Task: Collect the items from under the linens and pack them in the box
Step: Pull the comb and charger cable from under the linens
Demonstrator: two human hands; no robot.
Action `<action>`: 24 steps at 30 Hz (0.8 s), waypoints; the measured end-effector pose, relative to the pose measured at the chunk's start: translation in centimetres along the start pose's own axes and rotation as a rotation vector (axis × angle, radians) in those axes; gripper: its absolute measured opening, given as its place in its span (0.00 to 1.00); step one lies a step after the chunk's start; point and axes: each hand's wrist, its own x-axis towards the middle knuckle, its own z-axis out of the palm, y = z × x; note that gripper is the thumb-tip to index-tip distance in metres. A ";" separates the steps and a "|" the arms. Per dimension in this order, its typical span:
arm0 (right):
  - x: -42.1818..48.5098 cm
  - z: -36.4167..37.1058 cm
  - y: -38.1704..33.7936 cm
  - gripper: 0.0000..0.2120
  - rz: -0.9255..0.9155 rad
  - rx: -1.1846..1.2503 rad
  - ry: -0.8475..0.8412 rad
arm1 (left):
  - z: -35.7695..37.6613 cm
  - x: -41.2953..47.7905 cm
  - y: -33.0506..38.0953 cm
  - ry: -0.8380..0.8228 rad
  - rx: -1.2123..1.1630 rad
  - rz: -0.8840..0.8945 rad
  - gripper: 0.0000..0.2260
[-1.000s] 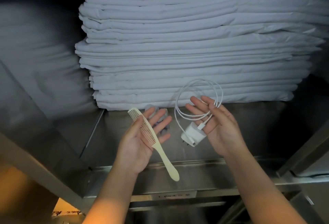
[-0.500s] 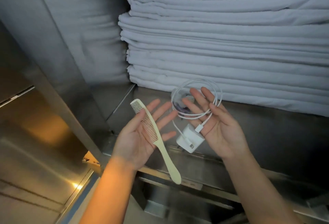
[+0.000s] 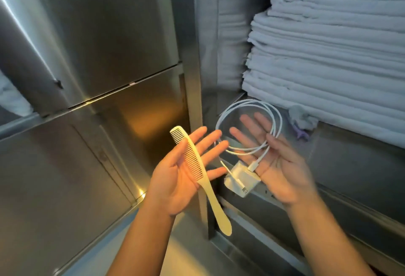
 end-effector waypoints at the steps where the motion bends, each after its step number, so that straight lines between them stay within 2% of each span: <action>1: -0.3 0.7 1.0 0.18 0.021 -0.009 0.009 | -0.5 -1.3 0.3 0.019 0.011 0.019 0.18; 5: -2.2 3.7 5.2 0.17 0.105 -0.002 0.002 | -2.6 -7.1 1.6 0.089 0.027 0.091 0.20; 13: -6.3 9.0 13.3 0.16 0.261 -0.038 -0.012 | -6.5 -18.4 3.3 0.237 -0.094 0.239 0.18; 24: -7.8 15.6 25.3 0.17 0.501 0.012 -0.174 | -12.5 -32.4 7.2 0.446 -0.151 0.468 0.17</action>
